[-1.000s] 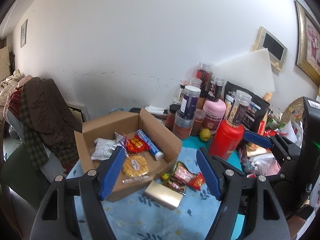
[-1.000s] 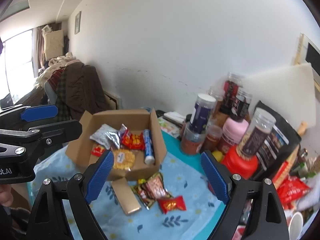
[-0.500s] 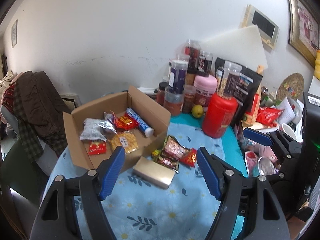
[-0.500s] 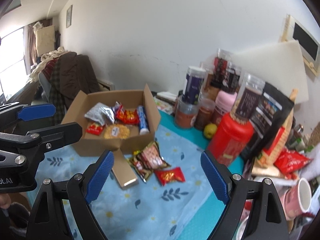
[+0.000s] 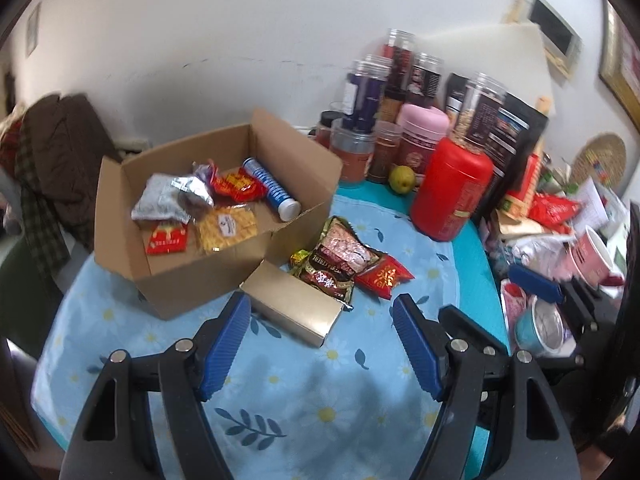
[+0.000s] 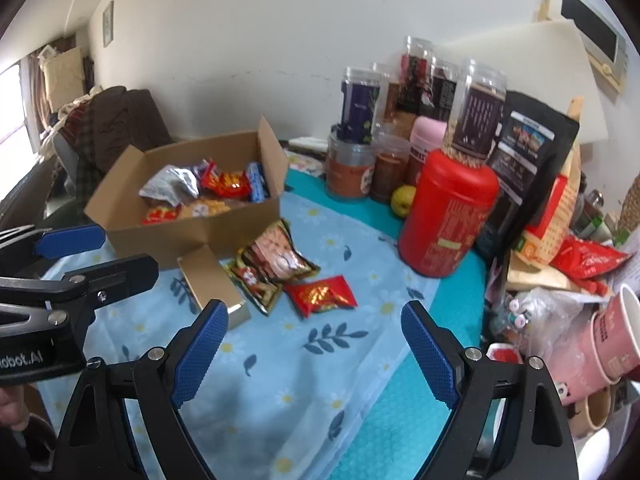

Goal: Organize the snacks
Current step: 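Withdraw both grippers from the box toward the gold box and small red bag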

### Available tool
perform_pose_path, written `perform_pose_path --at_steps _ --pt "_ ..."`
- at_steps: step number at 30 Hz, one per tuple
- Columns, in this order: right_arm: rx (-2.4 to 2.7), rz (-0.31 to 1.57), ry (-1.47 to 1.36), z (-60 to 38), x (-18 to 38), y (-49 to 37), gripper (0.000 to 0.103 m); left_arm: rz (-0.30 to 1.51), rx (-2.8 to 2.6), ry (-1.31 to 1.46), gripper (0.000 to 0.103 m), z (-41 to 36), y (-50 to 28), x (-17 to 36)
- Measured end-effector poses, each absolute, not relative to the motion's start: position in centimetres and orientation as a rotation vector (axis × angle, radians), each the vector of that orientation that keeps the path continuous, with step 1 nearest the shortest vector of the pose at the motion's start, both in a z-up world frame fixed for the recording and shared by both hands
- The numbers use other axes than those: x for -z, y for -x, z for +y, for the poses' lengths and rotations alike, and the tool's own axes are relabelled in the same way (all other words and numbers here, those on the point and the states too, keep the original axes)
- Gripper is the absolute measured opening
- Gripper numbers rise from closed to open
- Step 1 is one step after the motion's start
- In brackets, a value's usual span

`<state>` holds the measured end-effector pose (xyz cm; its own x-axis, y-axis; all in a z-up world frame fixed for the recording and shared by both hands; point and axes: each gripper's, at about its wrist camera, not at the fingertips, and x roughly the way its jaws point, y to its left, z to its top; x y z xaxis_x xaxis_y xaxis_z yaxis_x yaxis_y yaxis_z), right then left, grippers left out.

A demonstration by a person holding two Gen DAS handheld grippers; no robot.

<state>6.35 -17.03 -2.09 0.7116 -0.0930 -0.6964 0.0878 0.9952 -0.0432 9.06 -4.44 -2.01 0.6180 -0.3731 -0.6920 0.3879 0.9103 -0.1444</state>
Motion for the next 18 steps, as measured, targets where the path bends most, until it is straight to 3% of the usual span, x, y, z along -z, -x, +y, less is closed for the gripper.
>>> perform_pose_path --at_steps 18 --pt "0.133 0.881 -0.036 -20.5 7.9 -9.4 0.089 0.957 0.309 0.032 0.074 -6.7 -16.0 9.4"
